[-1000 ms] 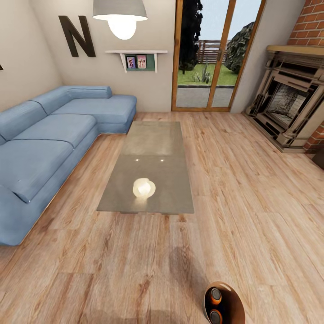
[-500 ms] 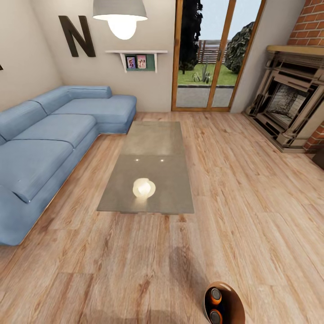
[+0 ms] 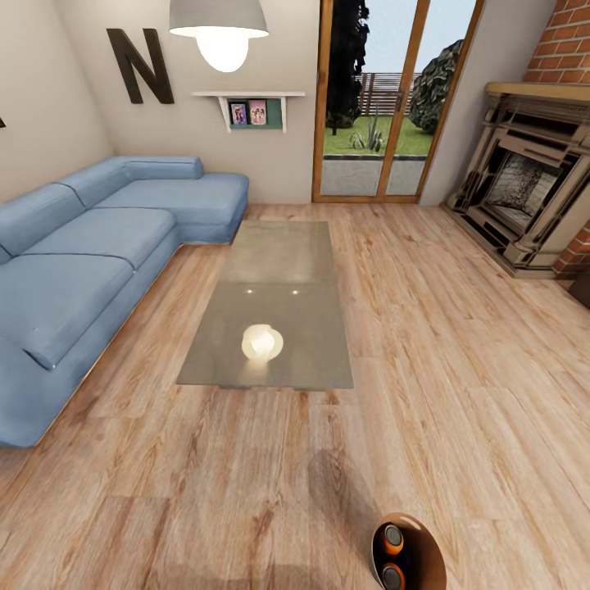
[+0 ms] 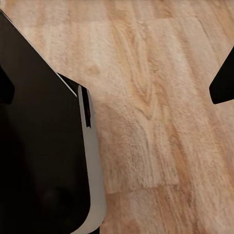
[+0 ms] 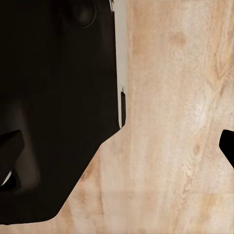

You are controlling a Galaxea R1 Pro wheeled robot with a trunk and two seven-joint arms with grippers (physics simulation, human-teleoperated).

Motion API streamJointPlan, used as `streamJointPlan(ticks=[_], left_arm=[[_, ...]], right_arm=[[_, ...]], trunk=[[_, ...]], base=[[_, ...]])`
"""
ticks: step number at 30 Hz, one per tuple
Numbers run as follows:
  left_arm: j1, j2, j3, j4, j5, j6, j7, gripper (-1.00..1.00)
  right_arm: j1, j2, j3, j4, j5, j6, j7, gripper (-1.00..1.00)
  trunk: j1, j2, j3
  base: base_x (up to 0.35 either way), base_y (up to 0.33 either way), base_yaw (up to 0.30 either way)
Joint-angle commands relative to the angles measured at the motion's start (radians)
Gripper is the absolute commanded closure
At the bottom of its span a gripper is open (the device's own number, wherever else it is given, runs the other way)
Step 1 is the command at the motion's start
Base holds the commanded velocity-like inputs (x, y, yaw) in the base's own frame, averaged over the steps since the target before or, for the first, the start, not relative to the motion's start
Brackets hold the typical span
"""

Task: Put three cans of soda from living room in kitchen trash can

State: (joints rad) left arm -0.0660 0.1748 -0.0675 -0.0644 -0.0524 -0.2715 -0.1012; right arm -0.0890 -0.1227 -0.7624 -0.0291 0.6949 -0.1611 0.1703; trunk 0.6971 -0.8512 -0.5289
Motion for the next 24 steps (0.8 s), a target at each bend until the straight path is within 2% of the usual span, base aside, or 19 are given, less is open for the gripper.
streamJointPlan(ticks=[1, 24], left_arm=[[0.000, 0.000, 0.000, 0.000, 0.000, 0.000, 0.000, -1.00], [0.000, -0.003, 0.000, 0.000, -0.001, 0.000, 0.000, -1.00]], right_arm=[[0.000, 0.000, 0.000, 0.000, 0.000, 0.000, 0.000, -1.00], [0.000, 0.000, 0.000, 0.000, -0.001, 0.000, 0.000, -1.00]], trunk=[[0.000, 0.000, 0.000], [0.000, 0.000, 0.000]], base=[[0.000, 0.000, 0.000], [0.000, 0.000, 0.000]])
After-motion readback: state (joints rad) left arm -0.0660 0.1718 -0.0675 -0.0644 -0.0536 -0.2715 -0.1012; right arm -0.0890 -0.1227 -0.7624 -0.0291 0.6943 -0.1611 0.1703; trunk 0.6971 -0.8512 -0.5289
